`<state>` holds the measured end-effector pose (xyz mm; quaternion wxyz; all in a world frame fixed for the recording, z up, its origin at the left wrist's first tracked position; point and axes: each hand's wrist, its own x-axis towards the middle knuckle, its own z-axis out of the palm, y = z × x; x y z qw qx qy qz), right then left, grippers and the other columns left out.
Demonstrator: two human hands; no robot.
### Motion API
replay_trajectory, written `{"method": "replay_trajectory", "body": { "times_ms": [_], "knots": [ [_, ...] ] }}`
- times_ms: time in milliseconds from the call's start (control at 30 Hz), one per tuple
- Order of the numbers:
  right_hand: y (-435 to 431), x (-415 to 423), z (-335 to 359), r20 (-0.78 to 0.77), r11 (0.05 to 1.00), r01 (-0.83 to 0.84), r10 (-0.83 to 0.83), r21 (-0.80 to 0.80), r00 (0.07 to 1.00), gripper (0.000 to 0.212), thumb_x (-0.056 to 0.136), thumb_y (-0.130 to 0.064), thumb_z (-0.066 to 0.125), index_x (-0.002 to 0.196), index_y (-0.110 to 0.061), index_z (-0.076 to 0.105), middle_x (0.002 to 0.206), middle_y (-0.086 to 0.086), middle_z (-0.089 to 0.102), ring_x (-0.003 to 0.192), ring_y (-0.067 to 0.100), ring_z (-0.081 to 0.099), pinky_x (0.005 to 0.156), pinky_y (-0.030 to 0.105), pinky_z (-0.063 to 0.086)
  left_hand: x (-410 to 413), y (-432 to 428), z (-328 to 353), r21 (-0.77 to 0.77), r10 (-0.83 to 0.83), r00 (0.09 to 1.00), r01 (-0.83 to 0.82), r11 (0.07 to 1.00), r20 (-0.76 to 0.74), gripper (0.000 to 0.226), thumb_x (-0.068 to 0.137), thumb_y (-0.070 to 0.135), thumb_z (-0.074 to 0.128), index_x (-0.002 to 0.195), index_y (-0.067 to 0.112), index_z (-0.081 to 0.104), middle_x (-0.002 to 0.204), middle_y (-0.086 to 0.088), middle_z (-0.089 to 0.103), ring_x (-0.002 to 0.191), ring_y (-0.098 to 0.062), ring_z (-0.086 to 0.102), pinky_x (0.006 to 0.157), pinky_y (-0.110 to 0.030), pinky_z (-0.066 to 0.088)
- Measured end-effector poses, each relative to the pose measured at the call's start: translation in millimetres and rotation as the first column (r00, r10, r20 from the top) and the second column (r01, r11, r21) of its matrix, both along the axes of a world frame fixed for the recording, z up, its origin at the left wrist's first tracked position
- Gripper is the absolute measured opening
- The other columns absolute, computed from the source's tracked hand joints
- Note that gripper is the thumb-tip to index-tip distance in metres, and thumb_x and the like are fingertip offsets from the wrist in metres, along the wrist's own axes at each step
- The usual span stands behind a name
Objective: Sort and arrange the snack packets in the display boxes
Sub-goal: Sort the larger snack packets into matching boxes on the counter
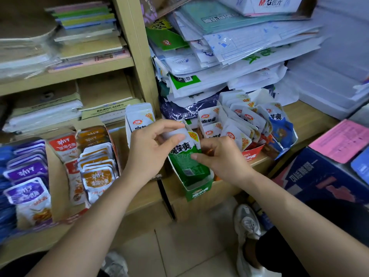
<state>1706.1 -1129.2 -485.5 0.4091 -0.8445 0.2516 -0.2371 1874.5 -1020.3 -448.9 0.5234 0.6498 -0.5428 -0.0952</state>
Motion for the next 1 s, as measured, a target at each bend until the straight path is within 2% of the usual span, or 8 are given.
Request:
{"method": "replay_trajectory", "body": {
  "times_ms": [167,267,367,500,600,733,867,1000],
  "knots": [
    [-3.1,1.4,1.7,0.088,0.980,0.022,-0.040,0.199,0.995,0.020,0.093,-0.015,0.071,0.084,0.003,0.073,0.082,0.013,0.076,0.075,0.024,0.072,0.065,0.042,0.059,12.7,-5.7,0.0,0.028,0.058,0.993,-0.062,0.998,0.102,0.019,0.085,0.020,0.080,0.099,0.029,0.072,0.094,0.015,0.071,0.079,-0.002,0.064,0.060,-0.014,0.045],
    [-2.4,1.7,3.4,0.096,0.944,0.020,-0.055,0.328,0.994,0.020,0.096,-0.016,0.066,0.081,-0.008,0.076,0.078,0.001,0.077,0.068,0.011,0.070,0.060,0.028,0.057,19.8,-6.3,-2.8,0.060,0.072,0.994,-0.077,0.995,0.079,0.010,0.089,0.018,0.076,0.092,0.027,0.074,0.089,0.017,0.071,0.076,0.004,0.062,0.060,-0.013,0.042],
    [-3.4,2.6,2.8,0.105,0.935,0.043,-0.085,0.353,0.991,0.030,0.098,-0.021,0.063,0.073,-0.009,0.073,0.065,0.005,0.068,0.059,0.012,0.058,0.056,0.029,0.049,23.5,-4.8,-3.3,0.010,0.085,0.992,-0.087,0.996,0.094,0.008,0.089,0.017,0.076,0.092,0.025,0.077,0.089,0.017,0.064,0.084,-0.005,0.061,0.068,-0.022,0.047],
    [-3.4,0.9,0.9,0.136,0.904,0.133,-0.203,0.405,0.970,0.034,0.100,-0.014,0.060,0.068,-0.004,0.067,0.054,-0.002,0.059,0.050,0.006,0.052,0.051,0.018,0.043,28.6,2.6,4.4,-0.073,0.119,0.993,-0.117,0.990,0.021,0.015,0.092,0.015,0.073,0.093,0.030,0.074,0.065,-0.001,0.053,0.061,-0.007,0.051,0.062,-0.019,0.041],
    [-4.6,2.3,-1.4,0.152,0.890,0.200,-0.283,0.410,0.947,0.028,0.100,-0.016,0.061,0.087,0.008,0.071,0.079,0.020,0.072,0.062,0.015,0.063,0.055,0.029,0.055,33.5,11.0,8.9,-0.078,0.067,0.988,-0.079,0.994,-0.138,0.017,0.095,0.009,0.067,0.093,0.025,0.072,0.075,-0.002,0.072,0.072,-0.014,0.071,0.064,-0.025,0.054],
    [-5.3,2.6,-2.0,0.172,0.886,0.272,-0.355,0.376,0.919,0.027,0.100,-0.021,0.061,0.093,0.003,0.072,0.087,0.017,0.075,0.072,0.026,0.074,0.067,0.052,0.061,33.3,18.2,9.7,-0.126,0.009,0.979,-0.035,0.991,-0.202,0.010,0.088,0.022,0.072,0.086,0.013,0.075,0.078,0.001,0.076,0.072,-0.019,0.073,0.066,-0.030,0.058],
    [-5.1,-0.6,4.2,0.267,0.884,0.327,-0.421,0.334,0.867,0.023,0.101,-0.018,0.060,0.094,-0.001,0.074,0.087,0.009,0.077,0.074,0.025,0.074,0.063,0.042,0.062,27.8,16.6,8.6,-0.081,0.057,0.988,-0.069,0.994,-0.142,0.017,0.077,0.014,0.088,0.078,0.019,0.072,0.073,0.007,0.071,0.062,-0.007,0.064,0.059,-0.018,0.049],
    [-7.8,-6.3,14.0,0.354,0.884,0.405,-0.465,0.234,0.811,0.020,0.101,-0.016,0.059,0.095,-0.004,0.073,0.095,0.019,0.074,0.071,0.029,0.070,0.059,0.029,0.060,25.6,17.8,15.3,-0.048,0.044,0.984,-0.053,0.997,-0.176,0.030,0.082,0.000,0.080,0.087,0.028,0.070,0.087,0.015,0.074,0.074,-0.013,0.074,0.060,-0.022,0.056]
  ]
}}
